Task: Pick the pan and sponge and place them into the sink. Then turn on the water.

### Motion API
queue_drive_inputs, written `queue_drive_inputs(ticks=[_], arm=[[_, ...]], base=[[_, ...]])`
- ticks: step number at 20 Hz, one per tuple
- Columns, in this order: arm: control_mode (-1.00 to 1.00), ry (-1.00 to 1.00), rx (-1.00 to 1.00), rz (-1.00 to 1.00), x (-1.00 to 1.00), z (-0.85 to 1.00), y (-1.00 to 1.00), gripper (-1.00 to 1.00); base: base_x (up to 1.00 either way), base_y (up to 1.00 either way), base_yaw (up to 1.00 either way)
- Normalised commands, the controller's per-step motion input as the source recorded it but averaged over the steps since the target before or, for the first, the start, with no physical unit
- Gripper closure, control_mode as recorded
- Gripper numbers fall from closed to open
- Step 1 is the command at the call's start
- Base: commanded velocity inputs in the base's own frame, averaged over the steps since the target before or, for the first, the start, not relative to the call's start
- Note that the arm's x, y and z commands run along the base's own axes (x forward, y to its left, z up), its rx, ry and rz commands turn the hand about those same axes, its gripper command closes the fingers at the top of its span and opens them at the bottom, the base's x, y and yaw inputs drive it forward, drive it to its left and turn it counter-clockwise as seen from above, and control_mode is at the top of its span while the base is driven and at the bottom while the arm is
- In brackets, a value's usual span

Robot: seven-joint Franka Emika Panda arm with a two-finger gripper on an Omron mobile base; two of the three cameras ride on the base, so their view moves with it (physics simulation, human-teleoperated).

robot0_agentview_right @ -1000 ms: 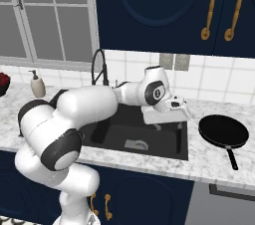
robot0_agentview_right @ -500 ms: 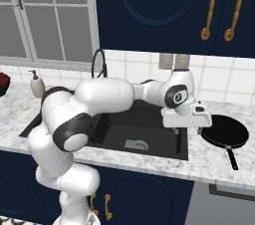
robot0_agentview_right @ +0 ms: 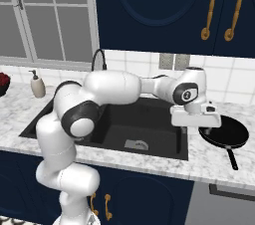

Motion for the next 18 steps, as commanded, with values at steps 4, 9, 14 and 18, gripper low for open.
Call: queue_drive_inputs(ticks=[4, 9, 14, 18], arm=[[-1.0, 0.0, 0.0, 0.0, 0.08, -0.21, -0.28, -1.0], [-1.0, 0.0, 0.0, 0.0, 0.08, -0.31, -0.39, -1.0], [-1.0, 0.0, 0.02, 0.0, 0.15, -0.21, -0.47, -1.0], [-1.0, 0.04, 0.04, 0.0, 0.19, -0.21, -0.4, -1.0]], base=[[0.0, 0.0, 0.0], [0.0, 0.0, 0.0], [0.0, 0.0, 0.0], [0.0, 0.0, 0.0]])
